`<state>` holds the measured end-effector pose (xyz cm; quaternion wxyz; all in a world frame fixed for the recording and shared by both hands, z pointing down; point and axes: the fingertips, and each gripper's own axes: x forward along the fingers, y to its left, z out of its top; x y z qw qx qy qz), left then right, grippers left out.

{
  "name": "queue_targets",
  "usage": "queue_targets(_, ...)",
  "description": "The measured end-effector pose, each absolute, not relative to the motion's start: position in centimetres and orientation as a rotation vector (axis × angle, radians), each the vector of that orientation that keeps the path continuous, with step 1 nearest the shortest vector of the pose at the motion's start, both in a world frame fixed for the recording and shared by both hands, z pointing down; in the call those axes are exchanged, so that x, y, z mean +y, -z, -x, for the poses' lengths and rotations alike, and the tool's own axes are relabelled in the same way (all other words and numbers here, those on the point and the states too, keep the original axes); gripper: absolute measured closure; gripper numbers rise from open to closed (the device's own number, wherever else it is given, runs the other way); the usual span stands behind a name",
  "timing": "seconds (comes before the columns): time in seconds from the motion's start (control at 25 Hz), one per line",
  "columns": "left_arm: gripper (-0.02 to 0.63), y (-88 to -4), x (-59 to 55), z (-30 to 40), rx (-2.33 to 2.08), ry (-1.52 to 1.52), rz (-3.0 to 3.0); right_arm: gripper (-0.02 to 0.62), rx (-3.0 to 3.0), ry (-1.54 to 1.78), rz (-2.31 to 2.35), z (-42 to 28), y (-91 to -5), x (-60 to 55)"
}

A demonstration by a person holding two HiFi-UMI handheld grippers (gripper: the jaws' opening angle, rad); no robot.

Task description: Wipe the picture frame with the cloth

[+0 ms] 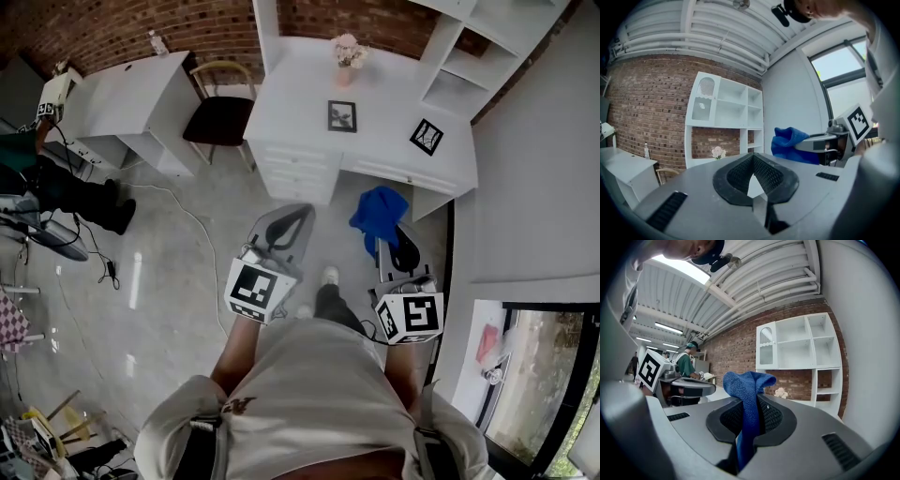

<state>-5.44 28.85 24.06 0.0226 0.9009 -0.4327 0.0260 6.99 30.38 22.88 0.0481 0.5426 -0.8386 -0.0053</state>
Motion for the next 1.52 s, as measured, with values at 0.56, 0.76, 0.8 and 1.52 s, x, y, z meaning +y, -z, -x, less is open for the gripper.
queue_targets(0.56, 0.606, -24.5, 20.8, 3.4, -1.410, -0.092, -2.741, 0.568, -2.605, -0.008, -1.576, -9.4, -23.2, 21.3)
queue_targets(0.76, 0.606, -24.6, 18.0, 1.9, -1.429, -0.107, -2.727, 0.568, -2.626, -0.022, -1.549, -10.8, -23.3, 18.3)
queue_targets(0.8, 0.606, -24.7, 17.4, 1.6, -1.433, -0.110, -2.723, 0.568, -2.630, -0.026, -1.542, -11.0, -23.4, 17.7)
queue_targets(1.52, 0.606, -25.9, 10.5, -1.1, -1.481, -0.168, -2.683, 0.568, -2.684, -0.089, -1.471, -13.5, -25.0, 9.9)
